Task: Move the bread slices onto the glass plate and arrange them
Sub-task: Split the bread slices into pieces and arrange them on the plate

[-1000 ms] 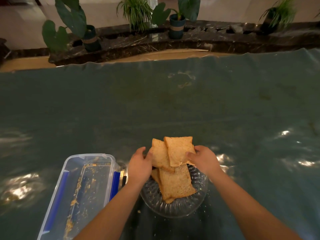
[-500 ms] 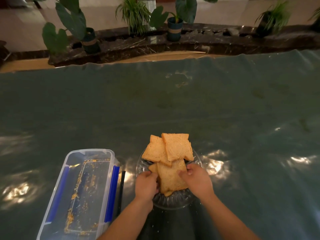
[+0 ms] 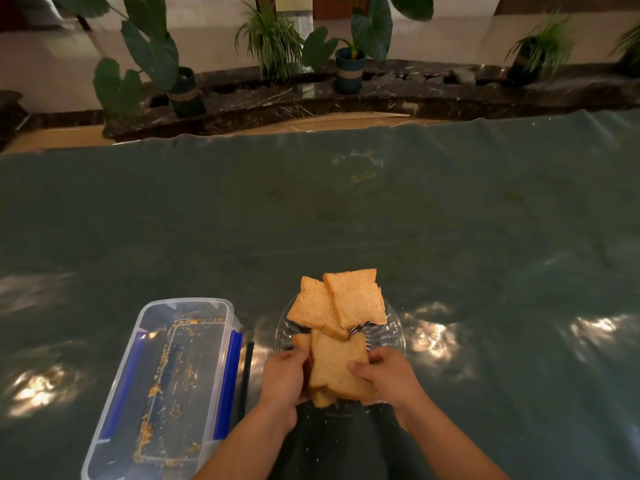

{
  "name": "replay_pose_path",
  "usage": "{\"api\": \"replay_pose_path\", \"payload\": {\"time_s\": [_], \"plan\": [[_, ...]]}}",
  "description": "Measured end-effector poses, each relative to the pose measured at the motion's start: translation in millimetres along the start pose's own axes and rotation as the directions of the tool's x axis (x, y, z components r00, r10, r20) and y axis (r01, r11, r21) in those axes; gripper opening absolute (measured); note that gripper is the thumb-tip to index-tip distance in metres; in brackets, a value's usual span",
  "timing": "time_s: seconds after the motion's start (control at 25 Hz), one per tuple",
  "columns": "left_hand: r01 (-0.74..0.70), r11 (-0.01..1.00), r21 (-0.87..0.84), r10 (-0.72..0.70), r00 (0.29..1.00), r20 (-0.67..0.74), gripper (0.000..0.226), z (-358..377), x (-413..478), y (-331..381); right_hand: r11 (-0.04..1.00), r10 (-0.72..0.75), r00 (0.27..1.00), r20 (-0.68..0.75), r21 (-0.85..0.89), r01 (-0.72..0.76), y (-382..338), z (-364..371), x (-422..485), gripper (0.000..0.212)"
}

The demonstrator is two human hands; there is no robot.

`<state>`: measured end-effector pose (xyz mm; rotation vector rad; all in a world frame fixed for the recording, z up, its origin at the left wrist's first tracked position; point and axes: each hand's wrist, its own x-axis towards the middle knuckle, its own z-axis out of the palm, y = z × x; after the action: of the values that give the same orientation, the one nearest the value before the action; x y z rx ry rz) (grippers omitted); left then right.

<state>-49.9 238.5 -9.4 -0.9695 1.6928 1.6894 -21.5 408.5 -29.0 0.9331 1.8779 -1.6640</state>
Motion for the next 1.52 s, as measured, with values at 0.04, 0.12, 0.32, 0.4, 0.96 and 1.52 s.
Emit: {"api": "replay_pose_path", "payload": {"time_s": [0.04, 0.12, 0.32, 0.4, 0.96, 1.52], "plan": [[-0.006, 1.0, 0.018, 0.006, 1.0, -0.01, 0.018, -4, -1, -2, 1.0, 0.004, 1.0, 0.013, 0.001, -0.004, 1, -1, -3, 0.03], [-0.026, 0.999, 0.048, 0.028, 0.998, -0.052, 0.016, -11, -5, -4, 1.0, 0.017, 0.999, 0.029, 0.009, -0.018, 3, -3, -9, 0.027], [-0.06, 0.994, 0.094, 0.073, 0.987, -0.143, 0.016, -26, -12, -8, 0.998, -0.019, 1.0, 0.021, 0.057, 0.018, -3, -19, -29, 0.017], [-0.112, 0.984, 0.137, 0.135, 0.975, -0.175, 0.016, -30, -13, -11, 0.995, -0.07, 0.997, 0.009, 0.072, 0.07, -8, -27, -37, 0.017], [-0.279, 0.955, 0.105, 0.294, 0.937, -0.188, 0.012, -28, -13, -4, 0.996, -0.088, 0.979, -0.186, -0.047, 0.08, 3, -46, 9, 0.024], [-0.061, 0.996, 0.067, 0.054, 0.992, 0.114, 0.021, -5, 8, -5, 0.93, -0.155, 0.972, -0.176, -0.356, 0.084, 3, -28, -12, 0.041]]}}
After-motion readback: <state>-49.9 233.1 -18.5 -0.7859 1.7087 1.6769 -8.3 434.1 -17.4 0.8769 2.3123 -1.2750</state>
